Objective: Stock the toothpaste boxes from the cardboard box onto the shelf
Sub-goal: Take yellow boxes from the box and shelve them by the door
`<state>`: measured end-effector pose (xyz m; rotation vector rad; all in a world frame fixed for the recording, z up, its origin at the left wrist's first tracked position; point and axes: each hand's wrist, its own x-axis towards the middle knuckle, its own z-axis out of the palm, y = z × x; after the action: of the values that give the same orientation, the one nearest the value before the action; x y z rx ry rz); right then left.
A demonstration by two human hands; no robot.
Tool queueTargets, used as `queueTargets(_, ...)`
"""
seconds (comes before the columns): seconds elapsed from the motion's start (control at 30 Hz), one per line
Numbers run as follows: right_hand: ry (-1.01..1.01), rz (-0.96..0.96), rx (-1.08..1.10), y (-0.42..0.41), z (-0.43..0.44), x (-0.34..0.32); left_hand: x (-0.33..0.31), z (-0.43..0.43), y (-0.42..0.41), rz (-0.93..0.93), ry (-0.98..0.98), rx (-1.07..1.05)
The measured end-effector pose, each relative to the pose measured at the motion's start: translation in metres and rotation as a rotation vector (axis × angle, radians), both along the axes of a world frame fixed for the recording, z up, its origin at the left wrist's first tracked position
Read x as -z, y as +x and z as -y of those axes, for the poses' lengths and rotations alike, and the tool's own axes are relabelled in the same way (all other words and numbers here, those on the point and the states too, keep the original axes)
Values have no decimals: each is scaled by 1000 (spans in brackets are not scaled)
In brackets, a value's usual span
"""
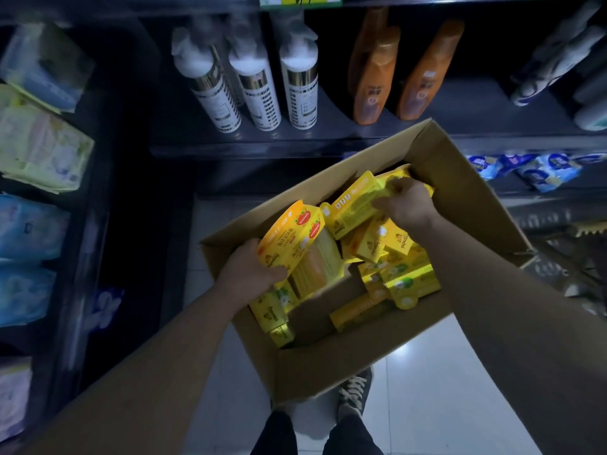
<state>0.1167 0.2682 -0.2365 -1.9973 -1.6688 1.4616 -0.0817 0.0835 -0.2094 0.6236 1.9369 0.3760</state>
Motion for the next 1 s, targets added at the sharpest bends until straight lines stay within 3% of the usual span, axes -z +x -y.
queueTargets(0.2, 251, -119, 83, 30, 21, -46, -20, 5, 4, 6, 27, -71)
queueTargets(0.33, 443, 161, -280, 42, 39, -49, -27, 10, 3, -7, 42, -89)
queueTargets(0.47, 317, 290, -591, 39, 54, -29, -25, 13, 1, 1, 44, -102)
queueTargets(0.57, 216, 326, -660, 39, 52, -10, -20, 12, 2, -7, 43, -100)
queueTargets(0.77, 262, 368, -402, 37, 25, 5, -9, 11, 5, -42, 40, -70)
queueTargets(0.83, 159, 407, -389, 34, 17, 9, -6, 10, 6, -40, 39, -68)
queueTargets(1.0, -28, 272, -338, 27, 14, 17, -5, 10, 7, -43, 45, -60)
